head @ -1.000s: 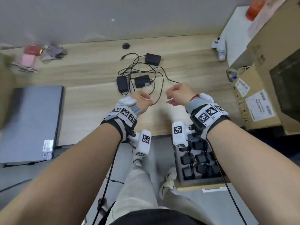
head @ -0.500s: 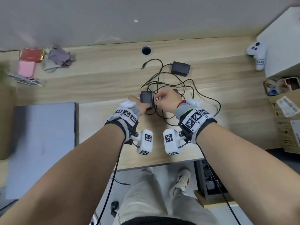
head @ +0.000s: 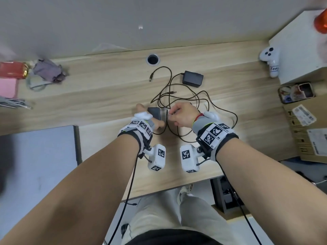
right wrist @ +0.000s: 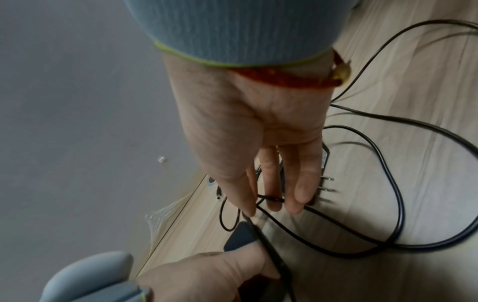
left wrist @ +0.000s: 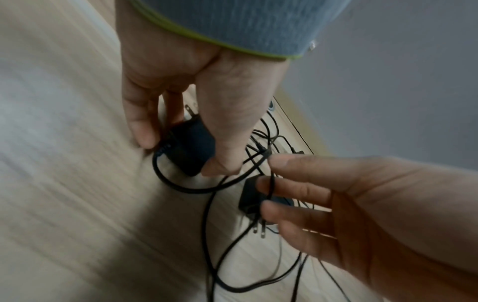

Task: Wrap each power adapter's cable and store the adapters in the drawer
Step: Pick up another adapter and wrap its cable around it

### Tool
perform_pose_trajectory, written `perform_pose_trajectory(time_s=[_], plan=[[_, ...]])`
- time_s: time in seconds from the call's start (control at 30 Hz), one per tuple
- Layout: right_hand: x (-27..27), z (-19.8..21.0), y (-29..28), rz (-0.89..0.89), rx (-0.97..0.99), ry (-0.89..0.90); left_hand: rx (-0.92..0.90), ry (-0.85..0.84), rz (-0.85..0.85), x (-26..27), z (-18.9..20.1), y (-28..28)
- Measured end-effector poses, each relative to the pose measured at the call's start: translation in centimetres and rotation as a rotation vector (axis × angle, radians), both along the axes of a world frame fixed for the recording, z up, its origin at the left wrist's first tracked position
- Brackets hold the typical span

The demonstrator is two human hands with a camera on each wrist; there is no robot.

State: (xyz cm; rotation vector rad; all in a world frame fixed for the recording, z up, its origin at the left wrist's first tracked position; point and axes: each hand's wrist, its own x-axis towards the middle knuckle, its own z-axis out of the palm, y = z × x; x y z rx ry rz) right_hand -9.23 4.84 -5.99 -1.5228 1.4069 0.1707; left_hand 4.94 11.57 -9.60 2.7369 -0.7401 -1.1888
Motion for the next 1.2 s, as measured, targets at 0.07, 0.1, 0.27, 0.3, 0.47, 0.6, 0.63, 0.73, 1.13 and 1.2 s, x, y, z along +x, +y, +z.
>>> perform_pose_trajectory(time_s=[0.07,0.1,0.27,0.3,0.47,0.6,0.63,0.73,1.13,1.2], plan=[[-0.2,0.1,-0.1,0.008,-0.002,-0.003,0.021,0.14,-0.086,0.4,0.4,0.6],[-0.2,0.4,-0.3,0.021,-0.016,0.0,0.044,0.11,-0.115,0.8,0.9,0.6],[-0.3,1.5,-0.7,0.111,-0.081,0.028,0.048,0.144,-0.157,1.9,4.5,1.3],[0.0,2.1,-0.7,0.156,-0.11,0.0,-0.009,0.188,-0.096,2.1,4.9,1.4],[2.2,5.7,-0.9,0.479,-0.209,-0.117,-0.273,0.364,0.098,3.8,10.9,0.7],[3.4,10.2,-0.9,0.668,-0.204,-0.111,-0.492,0.303,0.162,5.3,16.5,0.0],[3.5,11.4,-0.8,0.679,-0.187,-0.127,-0.562,0.309,0.183,5.6,17.9,-0.3],[4.1,15.0,-0.6,0.674,-0.188,-0.236,-0.7,0.277,0.145,6.0,22.5,-1.0],[4.2,26.1,-2.6,0.464,-0.353,-0.494,-0.915,0.221,-0.07,7.0,33.8,-2.0],[3.6,27.5,-3.5,0.359,-0.396,-0.517,-0.94,0.171,-0.076,7.5,35.2,-1.8]])
